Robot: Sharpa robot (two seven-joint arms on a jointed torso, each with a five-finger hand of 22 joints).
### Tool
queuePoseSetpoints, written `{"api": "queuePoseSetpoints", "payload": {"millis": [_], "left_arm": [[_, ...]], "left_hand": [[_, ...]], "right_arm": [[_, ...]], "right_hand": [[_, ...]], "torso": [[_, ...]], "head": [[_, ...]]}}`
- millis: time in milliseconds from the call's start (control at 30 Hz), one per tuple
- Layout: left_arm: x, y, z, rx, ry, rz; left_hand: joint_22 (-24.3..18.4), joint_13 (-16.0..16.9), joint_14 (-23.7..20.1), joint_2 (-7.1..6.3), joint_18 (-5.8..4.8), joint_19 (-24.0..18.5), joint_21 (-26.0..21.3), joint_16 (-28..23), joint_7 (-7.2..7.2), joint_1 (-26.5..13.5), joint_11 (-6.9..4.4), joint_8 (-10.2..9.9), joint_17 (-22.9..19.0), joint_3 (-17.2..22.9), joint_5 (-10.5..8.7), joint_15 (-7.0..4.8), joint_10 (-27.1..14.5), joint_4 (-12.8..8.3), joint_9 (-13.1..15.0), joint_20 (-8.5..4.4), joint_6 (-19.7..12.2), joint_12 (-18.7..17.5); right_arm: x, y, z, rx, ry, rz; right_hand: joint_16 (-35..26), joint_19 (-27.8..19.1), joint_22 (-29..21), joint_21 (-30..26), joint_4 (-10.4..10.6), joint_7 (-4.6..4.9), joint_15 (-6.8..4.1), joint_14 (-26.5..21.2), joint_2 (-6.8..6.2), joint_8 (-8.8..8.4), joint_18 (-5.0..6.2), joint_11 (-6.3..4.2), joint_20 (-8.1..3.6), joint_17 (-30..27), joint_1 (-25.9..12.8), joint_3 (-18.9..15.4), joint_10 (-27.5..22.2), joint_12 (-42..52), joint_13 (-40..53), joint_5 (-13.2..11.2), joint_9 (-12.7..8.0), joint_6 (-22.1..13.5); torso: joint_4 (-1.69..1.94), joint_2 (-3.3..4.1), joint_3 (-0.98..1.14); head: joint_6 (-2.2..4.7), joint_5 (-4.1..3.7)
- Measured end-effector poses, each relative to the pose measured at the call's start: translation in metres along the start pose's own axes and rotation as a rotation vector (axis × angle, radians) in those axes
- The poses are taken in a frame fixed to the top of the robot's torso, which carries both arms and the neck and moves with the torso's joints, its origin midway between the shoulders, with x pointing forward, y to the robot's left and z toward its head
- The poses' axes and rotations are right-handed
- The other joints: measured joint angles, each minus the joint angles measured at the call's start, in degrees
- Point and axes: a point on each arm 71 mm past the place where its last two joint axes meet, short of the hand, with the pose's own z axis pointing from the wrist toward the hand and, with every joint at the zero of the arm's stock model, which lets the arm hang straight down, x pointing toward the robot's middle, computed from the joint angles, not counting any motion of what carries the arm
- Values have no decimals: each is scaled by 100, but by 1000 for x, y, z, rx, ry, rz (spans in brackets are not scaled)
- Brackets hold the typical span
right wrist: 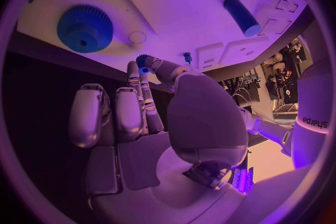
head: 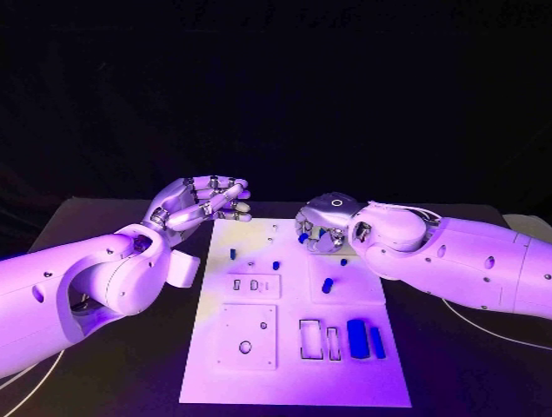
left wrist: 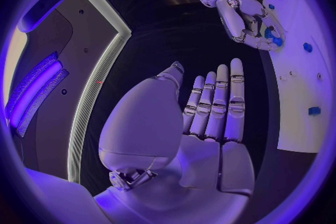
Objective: Assemble the parts on the task board
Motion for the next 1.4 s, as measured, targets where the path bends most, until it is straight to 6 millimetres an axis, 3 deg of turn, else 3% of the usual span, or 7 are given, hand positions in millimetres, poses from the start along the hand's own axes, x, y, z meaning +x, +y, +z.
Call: {"api": "queuePoseSetpoints", "payload": {"millis": [200,633,1067,1400], "left_arm": [[0,0,1,-1,1,0],[1,0,2,0,4,-1],[2,0,3,1,5,-2],[2,0,3,0,6,-2]], "left_hand": [[0,0,0,0,-1,0,0,0,0,0,0,0,0,0,0,0,0,0,0,0,0,0],[-7,0,0,0,0,0,0,0,0,0,0,0,10,0,0,0,0,0,-5,0,0,-28],[-7,0,0,0,-1,0,0,0,0,0,0,0,9,0,0,0,0,0,-5,0,0,-28],[-7,0,0,0,-1,0,0,0,0,0,0,0,9,0,0,0,0,0,-5,0,0,-28]], "right_arm": [[-5,5,14,6,-40,-3],[-11,12,36,14,-95,-6],[-12,11,44,28,-112,-5],[-15,8,46,38,-122,-2]], "right_hand": [[0,0,13,0,0,-6,0,0,15,-1,0,1,0,0,-16,0,0,-2,0,-9,0,-6],[0,0,22,0,15,-5,0,0,14,-12,0,1,0,2,-16,-18,-1,-4,-3,-31,1,-9],[22,0,21,0,14,-3,1,0,13,-40,0,2,1,11,-17,-20,-1,-15,1,-14,22,-14],[22,0,20,0,13,-3,1,0,-11,-23,0,5,1,10,-40,-20,0,-24,0,7,84,-52]], "torso": [[17,15,0],[87,65,-31],[133,136,-70],[149,165,-82]], "head": [[26,27],[38,8],[35,-18],[-7,-13]]}}
